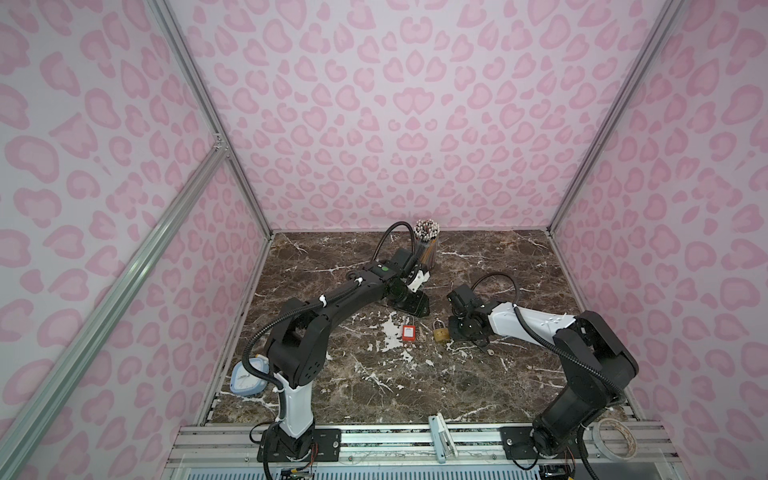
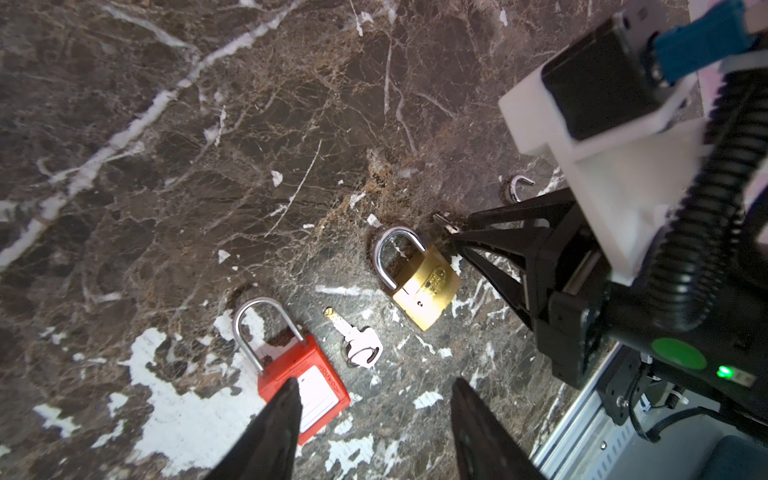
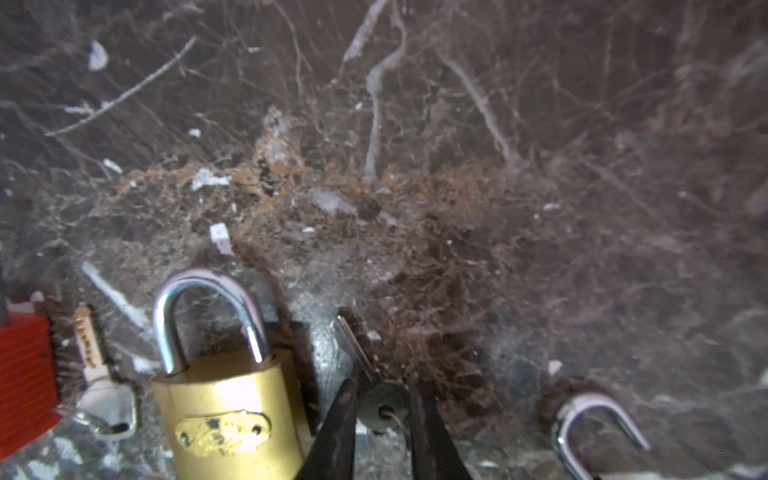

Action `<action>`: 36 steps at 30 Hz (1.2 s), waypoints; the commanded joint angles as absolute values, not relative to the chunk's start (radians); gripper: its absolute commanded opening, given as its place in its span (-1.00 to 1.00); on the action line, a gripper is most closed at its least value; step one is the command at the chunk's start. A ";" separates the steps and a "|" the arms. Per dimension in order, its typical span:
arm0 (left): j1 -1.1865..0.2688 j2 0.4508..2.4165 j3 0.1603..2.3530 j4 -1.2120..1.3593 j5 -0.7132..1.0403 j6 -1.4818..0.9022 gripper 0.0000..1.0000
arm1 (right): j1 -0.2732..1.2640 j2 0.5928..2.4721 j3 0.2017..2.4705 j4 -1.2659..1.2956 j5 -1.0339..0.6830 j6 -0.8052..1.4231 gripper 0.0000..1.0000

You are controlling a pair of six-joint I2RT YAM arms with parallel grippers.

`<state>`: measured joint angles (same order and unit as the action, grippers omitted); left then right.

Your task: Lock with the key

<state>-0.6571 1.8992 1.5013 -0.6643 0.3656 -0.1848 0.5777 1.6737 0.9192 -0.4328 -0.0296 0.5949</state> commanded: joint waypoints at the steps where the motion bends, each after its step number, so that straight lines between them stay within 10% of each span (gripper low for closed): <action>1: -0.655 1.887 1.507 -0.673 0.362 -0.179 0.19 | 0.578 1.657 0.914 -0.463 -0.056 0.603 -0.42; 21: -0.655 1.882 1.517 -0.668 0.384 -0.187 0.19 | 0.287 1.323 0.690 -0.527 -0.156 0.565 -0.14; 36: -0.658 1.881 1.519 -0.670 0.388 -0.187 0.18 | 0.271 1.415 0.715 -0.488 -0.170 0.478 0.02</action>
<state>-0.6586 1.8942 1.5085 -0.6636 0.3782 -0.1894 0.2672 1.4014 0.7029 -0.4927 -0.2008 0.5114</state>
